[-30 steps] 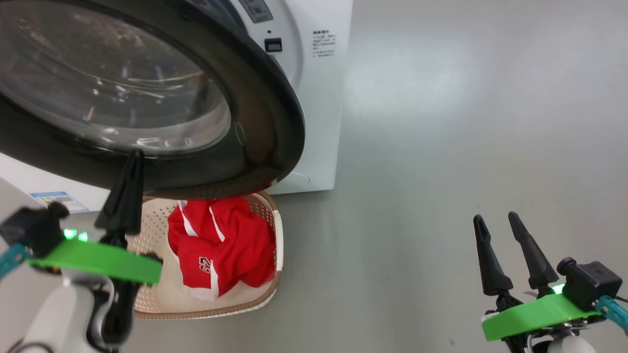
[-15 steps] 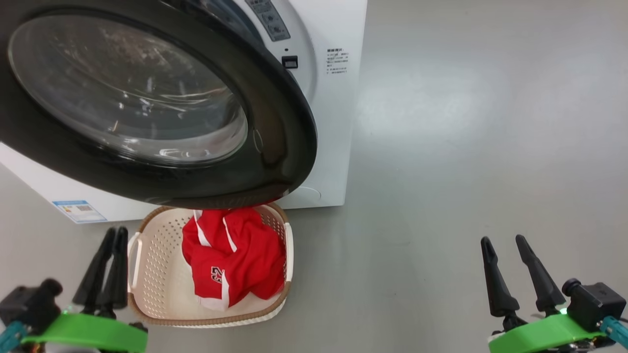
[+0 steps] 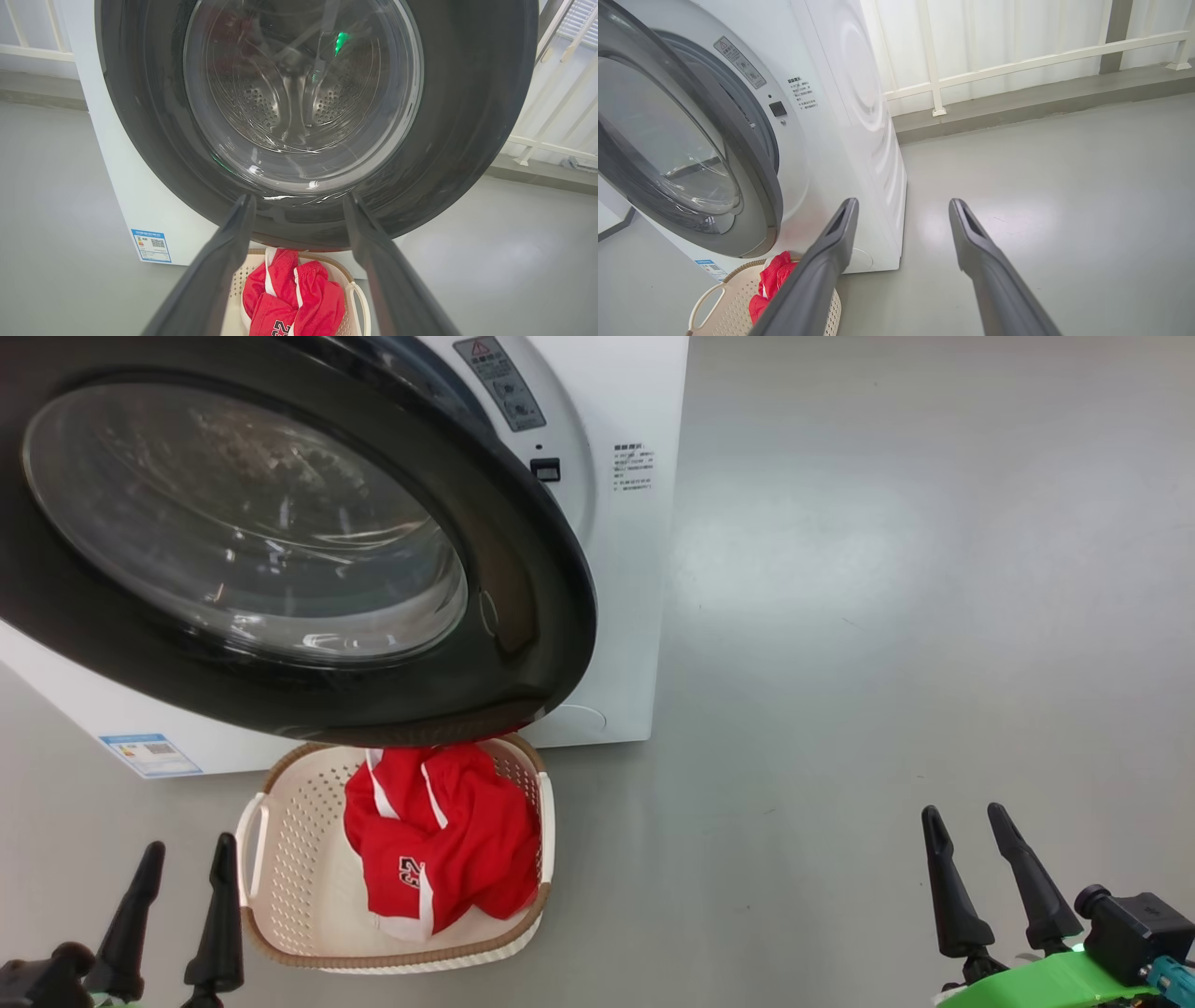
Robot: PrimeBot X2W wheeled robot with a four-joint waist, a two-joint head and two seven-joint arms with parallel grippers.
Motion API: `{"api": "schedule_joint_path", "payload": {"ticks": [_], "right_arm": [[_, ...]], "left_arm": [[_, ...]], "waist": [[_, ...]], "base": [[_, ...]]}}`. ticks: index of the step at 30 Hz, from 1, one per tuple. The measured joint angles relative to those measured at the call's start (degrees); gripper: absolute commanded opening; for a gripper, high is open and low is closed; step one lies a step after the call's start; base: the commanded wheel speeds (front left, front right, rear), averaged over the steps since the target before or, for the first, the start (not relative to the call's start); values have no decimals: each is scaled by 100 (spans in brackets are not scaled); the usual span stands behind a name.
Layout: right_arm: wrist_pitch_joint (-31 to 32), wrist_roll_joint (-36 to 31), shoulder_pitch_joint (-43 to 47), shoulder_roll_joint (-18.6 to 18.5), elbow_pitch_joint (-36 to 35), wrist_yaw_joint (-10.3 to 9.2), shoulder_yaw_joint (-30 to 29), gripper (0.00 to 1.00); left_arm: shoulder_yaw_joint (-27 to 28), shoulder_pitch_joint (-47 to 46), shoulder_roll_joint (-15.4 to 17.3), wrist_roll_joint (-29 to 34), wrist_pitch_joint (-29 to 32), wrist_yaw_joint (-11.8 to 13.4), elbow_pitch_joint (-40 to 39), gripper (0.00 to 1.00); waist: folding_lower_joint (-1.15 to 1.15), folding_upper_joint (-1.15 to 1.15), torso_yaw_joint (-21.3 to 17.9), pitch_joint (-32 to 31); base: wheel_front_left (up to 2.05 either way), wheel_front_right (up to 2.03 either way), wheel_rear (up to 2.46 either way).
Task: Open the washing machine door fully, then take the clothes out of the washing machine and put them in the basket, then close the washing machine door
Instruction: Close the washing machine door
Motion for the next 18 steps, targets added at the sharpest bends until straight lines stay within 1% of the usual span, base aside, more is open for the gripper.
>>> {"api": "schedule_joint_path", "payload": {"ticks": [6, 11, 14, 18], "right_arm": [[0, -8, 81, 13, -22, -1, -89, 100], [0, -9, 89, 13, -41, -1, -125, 100], [0, -8, 104, 14, -42, 0, -126, 100], [0, -9, 106, 14, -48, 0, -127, 100]], "left_arm": [[133, 184, -21, 212, 0, 0, -241, 100], [204, 376, -122, 359, 0, 0, -334, 100], [245, 426, -207, 394, 0, 0, -339, 100], [291, 425, -212, 400, 0, 0, -358, 100]], "waist": [[0, 0, -28, -44], [0, 0, -45, -82], [0, 0, -43, -84], [0, 0, -28, -56]], "base": [[0, 0, 0], [0, 0, 0], [0, 0, 0], [0, 0, 0]]}}
